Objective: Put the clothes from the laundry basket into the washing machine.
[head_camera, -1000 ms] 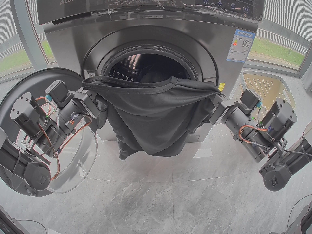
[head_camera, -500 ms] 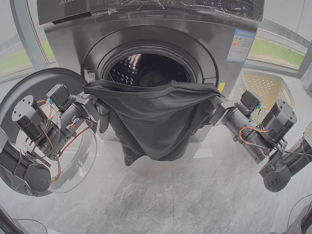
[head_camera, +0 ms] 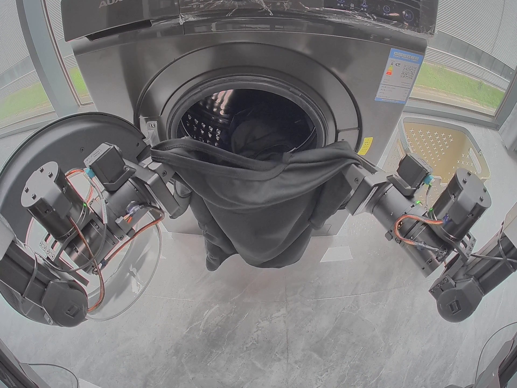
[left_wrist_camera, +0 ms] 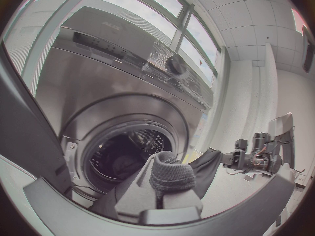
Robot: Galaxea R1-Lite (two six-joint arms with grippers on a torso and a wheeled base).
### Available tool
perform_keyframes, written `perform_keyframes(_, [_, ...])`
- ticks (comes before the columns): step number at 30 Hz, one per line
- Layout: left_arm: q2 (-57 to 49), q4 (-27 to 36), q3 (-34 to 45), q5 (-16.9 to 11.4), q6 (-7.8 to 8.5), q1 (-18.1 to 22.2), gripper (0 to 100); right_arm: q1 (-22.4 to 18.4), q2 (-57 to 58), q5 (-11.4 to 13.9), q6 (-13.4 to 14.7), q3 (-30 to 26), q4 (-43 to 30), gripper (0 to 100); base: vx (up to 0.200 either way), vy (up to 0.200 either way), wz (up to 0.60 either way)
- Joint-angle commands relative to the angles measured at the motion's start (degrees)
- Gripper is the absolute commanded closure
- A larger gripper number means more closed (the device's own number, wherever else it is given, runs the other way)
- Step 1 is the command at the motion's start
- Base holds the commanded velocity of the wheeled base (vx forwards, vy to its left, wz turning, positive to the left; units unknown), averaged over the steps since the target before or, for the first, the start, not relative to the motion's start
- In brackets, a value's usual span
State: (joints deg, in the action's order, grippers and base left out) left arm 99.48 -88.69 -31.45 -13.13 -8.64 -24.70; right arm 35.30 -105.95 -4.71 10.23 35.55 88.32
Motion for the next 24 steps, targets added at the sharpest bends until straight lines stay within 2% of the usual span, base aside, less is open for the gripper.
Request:
perform_keyframes(1, [0.9,0.0,1.4,-4.4,0.12,-1.0,100,0.6,-3.5,1.5,-0.4,-6.8,-0.3,0,0.000,0.000,0.00])
perform_keyframes(3, [1.0,0.0,1.3,-4.4,0.12,-0.9,100,0.8,-3.8,1.7,-0.5,-7.7,-0.2,0,0.000,0.000,0.00])
perform_keyframes(4, [1.5,0.1,-0.2,-4.1,0.03,-0.6,100,2.3,-5.5,2.5,-0.7,-11.1,-0.3,0,0.000,0.000,0.00])
perform_keyframes(5, [1.4,0.1,-1.3,-3.7,-0.06,-0.9,100,2.7,-6.5,2.6,-0.7,-11.8,-0.3,0,0.000,0.000,0.00])
perform_keyframes(10, [1.0,0.2,-4.4,-0.5,0.03,-3.8,100,4.0,-10.5,3.2,-0.6,-13.3,0.0,0,0.000,0.000,0.00])
perform_keyframes(13, [0.9,0.2,-5.1,-0.2,0.03,-4.5,100,5.6,-13.6,5.1,-0.6,-14.5,0.2,0,0.000,0.000,0.00])
perform_keyframes(16, [0.9,0.2,-5.8,-0.1,0.03,-4.5,100,7.5,-15.3,5.3,-0.7,-14.5,0.3,0,0.000,0.000,0.00])
perform_keyframes(19, [0.3,0.1,-5.1,-0.4,0.03,-5.1,100,9.0,-19.2,5.2,-0.8,-9.8,0.3,0,0.000,0.000,0.00])
perform_keyframes(24, [-0.2,0.1,-5.0,-0.3,0.03,-6.1,100,8.8,-23.1,5.5,-0.9,-1.4,0.3,0,0.000,0.000,0.00])
